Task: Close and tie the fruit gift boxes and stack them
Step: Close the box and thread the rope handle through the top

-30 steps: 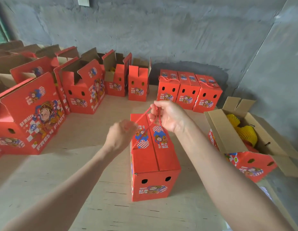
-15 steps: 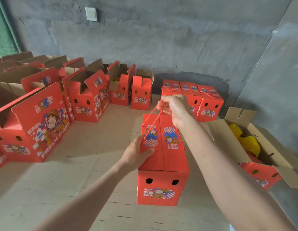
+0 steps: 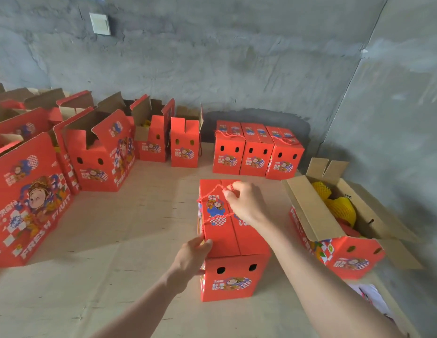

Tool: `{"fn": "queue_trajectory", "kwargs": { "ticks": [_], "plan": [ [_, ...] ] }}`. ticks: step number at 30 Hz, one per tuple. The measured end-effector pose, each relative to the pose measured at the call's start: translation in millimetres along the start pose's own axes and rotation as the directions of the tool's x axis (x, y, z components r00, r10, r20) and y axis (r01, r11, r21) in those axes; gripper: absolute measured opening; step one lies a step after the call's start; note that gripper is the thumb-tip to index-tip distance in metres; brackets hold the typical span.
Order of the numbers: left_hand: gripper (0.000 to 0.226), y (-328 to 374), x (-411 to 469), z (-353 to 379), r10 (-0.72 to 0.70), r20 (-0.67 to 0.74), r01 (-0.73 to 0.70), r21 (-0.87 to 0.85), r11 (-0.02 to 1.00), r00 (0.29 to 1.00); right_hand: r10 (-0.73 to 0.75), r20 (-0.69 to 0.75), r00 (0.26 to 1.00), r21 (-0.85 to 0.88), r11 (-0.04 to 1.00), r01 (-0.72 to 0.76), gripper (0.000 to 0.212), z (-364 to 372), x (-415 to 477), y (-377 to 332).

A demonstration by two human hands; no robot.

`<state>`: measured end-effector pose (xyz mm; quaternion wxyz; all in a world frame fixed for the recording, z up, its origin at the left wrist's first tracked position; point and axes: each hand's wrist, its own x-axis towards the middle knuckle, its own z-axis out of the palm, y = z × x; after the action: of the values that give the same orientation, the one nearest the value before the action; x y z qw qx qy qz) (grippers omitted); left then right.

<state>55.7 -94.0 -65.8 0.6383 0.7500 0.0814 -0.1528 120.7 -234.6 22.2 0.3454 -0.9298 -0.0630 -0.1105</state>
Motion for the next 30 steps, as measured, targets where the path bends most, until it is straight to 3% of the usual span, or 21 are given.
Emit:
{"fn": "queue_trajectory", "kwargs": {
  "ticks": [2,3,5,8,12,17,19,21,22,27,30],
  "plan": [
    [0.018,1,1,1,0.008,-0.002,-0.008,-0.040,0.999,1.000,0.089,0.127,0.988,-0.394,0.919,-0.033,0.051,12,-12,15],
    [0.018,0,2,1,0.010,0.000,-0.010,-0.048,0.999,1.000,0.161,0.142,0.977,-0.490,0.869,-0.073,0.071,18,-20,23],
    [0.019,-1,4,1,0.011,0.014,-0.011,-0.048,0.999,1.000,0.141,0.158,0.977,-0.466,0.883,-0.052,0.087,30,-38,36],
    [0.020,-3,10,1,0.028,0.035,-0.026,-0.060,0.998,0.999,-0.040,0.328,0.944,-0.405,0.897,0.178,0.069,44,-63,50],
    [0.020,2,21,1,0.029,0.044,-0.027,-0.063,0.998,0.999,0.000,0.469,0.883,-0.408,0.887,0.216,0.070,41,-62,63],
    [0.026,15,43,7,0.021,0.050,-0.020,-0.006,1.000,0.999,-0.059,0.426,0.903,-0.485,0.827,0.284,0.070,38,-42,81],
    [0.033,22,57,14,0.128,-0.069,-0.119,0.125,0.985,0.989,-0.034,0.388,0.921,-0.526,0.812,0.252,0.068,42,-28,87],
    [0.037,28,70,23,0.283,-0.220,-0.204,0.323,0.924,0.934,0.025,0.314,0.949,-0.567,0.807,0.166,0.063,51,-15,90],
    [0.035,30,76,27,0.347,-0.229,-0.248,0.372,0.894,0.909,0.062,0.275,0.959,-0.574,0.811,0.112,0.060,56,-10,92],
    [0.043,42,109,37,0.480,0.031,-0.416,0.549,0.725,0.877,0.213,0.237,0.948,-0.558,0.828,-0.047,0.060,65,25,103],
    [0.049,53,132,42,0.378,0.161,-0.380,0.681,0.626,0.912,0.247,0.250,0.936,-0.544,0.836,-0.076,0.062,58,49,117]
  ]
}}
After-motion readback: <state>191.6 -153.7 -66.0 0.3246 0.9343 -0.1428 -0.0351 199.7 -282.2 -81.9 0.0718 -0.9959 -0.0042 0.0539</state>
